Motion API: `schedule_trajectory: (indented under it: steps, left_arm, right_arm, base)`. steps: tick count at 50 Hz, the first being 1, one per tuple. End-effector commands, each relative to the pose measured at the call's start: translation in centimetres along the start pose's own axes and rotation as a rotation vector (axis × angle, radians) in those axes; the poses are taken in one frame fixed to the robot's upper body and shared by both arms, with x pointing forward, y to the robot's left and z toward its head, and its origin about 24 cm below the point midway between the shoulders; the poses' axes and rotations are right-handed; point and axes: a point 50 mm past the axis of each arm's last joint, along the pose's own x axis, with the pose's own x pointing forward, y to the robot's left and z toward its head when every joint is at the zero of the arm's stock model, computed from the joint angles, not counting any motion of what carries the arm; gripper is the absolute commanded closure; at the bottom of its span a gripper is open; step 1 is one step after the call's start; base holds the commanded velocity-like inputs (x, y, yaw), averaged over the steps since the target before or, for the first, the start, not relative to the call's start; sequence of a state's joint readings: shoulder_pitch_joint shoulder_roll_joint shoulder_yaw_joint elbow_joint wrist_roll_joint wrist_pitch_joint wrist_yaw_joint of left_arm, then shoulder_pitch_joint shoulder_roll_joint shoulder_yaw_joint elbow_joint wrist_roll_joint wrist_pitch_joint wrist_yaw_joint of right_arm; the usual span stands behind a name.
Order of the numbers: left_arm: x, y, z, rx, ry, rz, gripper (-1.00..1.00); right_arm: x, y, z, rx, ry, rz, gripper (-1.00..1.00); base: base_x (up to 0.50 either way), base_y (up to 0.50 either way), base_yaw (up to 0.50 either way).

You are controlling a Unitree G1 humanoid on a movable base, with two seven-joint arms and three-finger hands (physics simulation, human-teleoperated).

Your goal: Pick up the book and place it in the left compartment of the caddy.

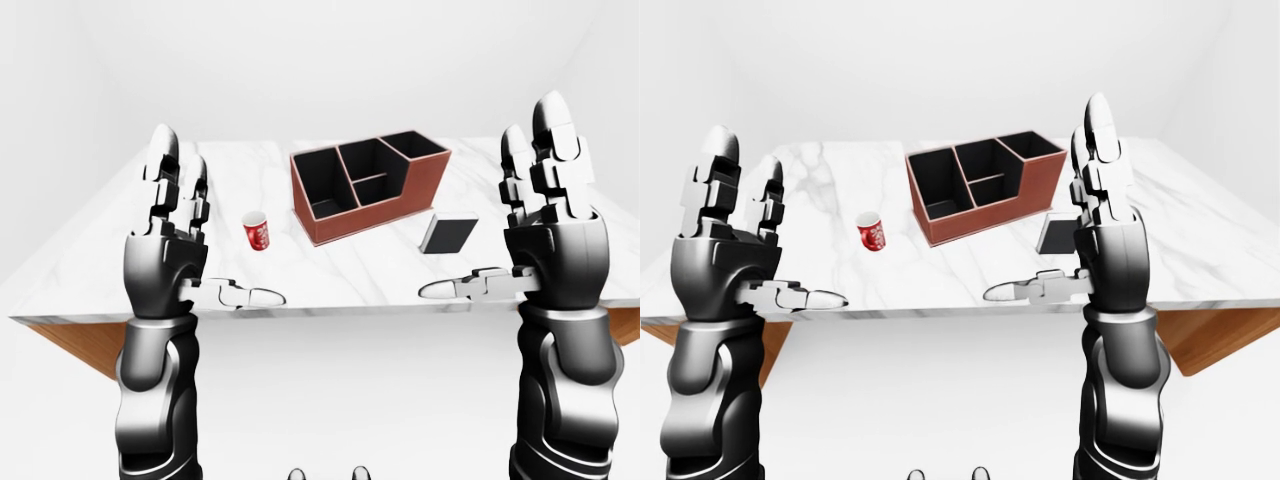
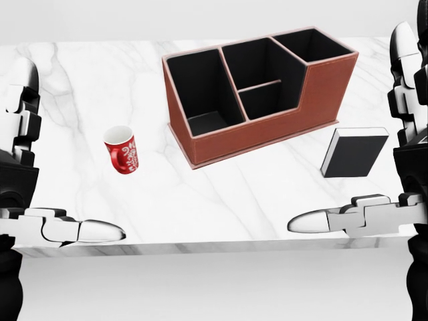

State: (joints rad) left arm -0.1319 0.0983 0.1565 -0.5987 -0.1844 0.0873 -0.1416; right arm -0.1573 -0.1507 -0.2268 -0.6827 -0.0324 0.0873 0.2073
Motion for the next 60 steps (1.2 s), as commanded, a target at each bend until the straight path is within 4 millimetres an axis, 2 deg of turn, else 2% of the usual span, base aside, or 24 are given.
schedule_trajectory:
  steps: [1, 27, 60]
  left_arm:
    - [0.1, 0.0, -0.2, 0.002, 0.005, -0.002, -1.0]
    - [0.1, -0.1, -0.2, 0.008, 0.007, 0.006, -1.0]
    - [0.2, -0.2, 0.1, 0.018, -0.008, 0.01, -1.0]
  right_arm:
    - [0.0, 0.0, -0.3, 0.002, 0.01, 0.0, -1.0]
    - [-0.4, -0.2, -1.3, 0.014, 0.062, -0.002, -1.0]
    - [-0.5, -0.2, -1.3, 0.011, 0.068, 0.001, -1.0]
  base:
    - [0.31, 0.0, 0.0]
    - [0.31, 0.0, 0.0]
    - [0.31, 0.0, 0.0]
